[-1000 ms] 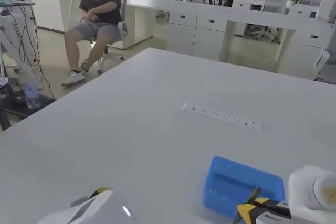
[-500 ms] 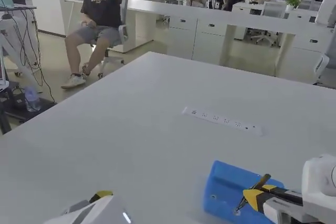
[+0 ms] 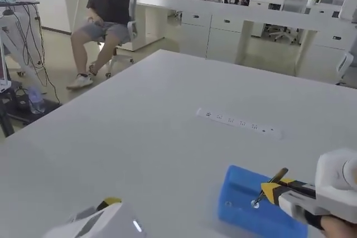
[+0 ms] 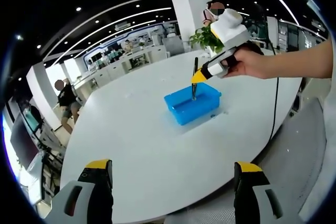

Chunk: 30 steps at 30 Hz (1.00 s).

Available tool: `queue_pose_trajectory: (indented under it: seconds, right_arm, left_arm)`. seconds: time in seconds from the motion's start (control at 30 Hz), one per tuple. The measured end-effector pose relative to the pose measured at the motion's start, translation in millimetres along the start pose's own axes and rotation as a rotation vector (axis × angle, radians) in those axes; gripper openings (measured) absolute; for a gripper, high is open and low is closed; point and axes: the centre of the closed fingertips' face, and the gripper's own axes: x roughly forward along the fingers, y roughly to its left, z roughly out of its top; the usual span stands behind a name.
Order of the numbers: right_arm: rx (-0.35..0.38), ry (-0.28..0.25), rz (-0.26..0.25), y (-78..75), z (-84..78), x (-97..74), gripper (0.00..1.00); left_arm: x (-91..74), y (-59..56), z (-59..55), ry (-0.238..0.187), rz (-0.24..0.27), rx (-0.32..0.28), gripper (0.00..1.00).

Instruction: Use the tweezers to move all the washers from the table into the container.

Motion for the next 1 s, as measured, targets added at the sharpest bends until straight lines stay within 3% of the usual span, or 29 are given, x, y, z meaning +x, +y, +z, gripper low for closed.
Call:
queue_pose_trajectory:
  seconds: [0.43, 1.0]
  right_arm:
    - [0.013, 0.07, -0.015, -7.2, -32.7, 26.4, 0.04]
    - [0.002, 0.1, -0.019, -9.9, -44.0, 37.0, 0.04]
  left_arm:
    - [0.2, -0.2, -2.3, 0.013, 0.007, 0.018, 0.99]
    - [1.4, 0.2, -3.0, 0.019, 0.003, 0.024, 0.99]
